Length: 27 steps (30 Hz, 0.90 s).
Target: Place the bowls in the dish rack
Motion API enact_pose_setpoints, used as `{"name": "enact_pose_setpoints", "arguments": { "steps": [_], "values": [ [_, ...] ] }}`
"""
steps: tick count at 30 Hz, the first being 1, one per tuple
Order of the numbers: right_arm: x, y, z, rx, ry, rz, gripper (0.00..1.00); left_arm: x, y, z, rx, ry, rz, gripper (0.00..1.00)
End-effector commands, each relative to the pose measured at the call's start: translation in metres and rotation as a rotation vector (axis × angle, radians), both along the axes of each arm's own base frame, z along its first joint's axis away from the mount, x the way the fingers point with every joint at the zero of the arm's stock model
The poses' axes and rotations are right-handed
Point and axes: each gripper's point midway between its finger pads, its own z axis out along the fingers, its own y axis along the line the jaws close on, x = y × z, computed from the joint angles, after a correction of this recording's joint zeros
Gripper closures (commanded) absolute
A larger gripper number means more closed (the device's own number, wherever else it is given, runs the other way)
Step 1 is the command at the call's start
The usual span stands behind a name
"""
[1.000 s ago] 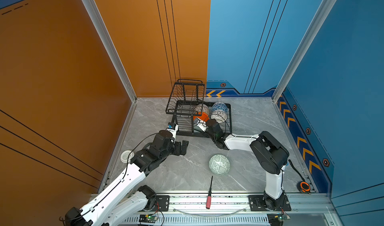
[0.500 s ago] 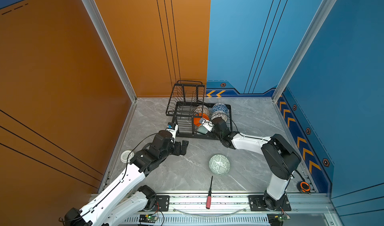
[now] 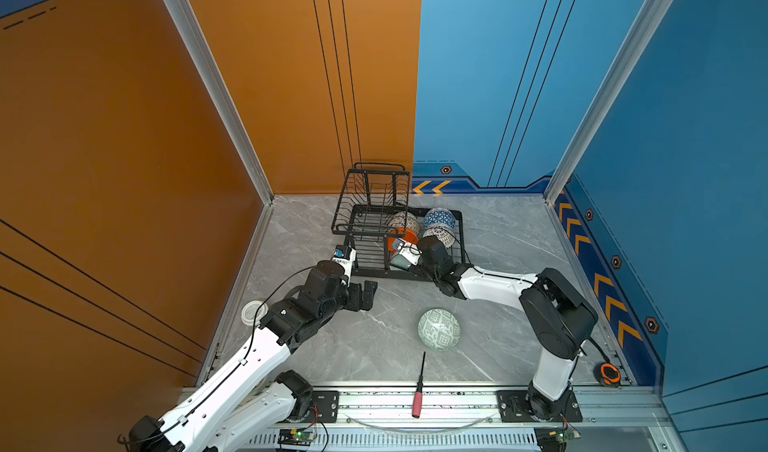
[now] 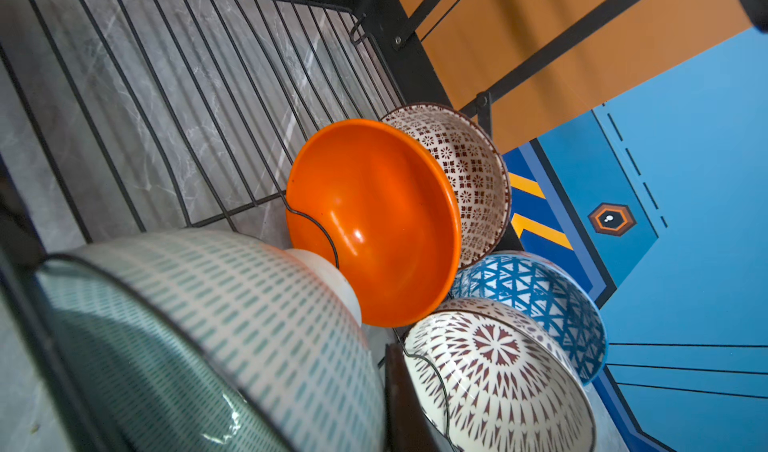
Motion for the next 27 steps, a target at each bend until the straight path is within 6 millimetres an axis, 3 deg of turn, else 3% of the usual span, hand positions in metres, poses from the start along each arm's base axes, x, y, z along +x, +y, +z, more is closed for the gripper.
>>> {"name": "enact_pose_setpoints", "arguments": {
  "steps": [1, 20, 27],
  "values": [
    [0.015, 0.013, 0.030, 0.030, -0.119, -0.025, 1.00, -0.003, 0.002, -0.001, -0.011, 0.003, 0.004, 0.02],
    [0.033, 0.010, 0.068, 0.086, -0.381, -0.149, 1.00, -0.003, 0.002, -0.004, -0.005, 0.009, 0.004, 0.02],
    [0.039, 0.012, 0.061, 0.129, -0.415, -0.185, 1.00, -0.003, 0.002, -0.005, -0.004, 0.012, 0.003, 0.02]
  ]
}}
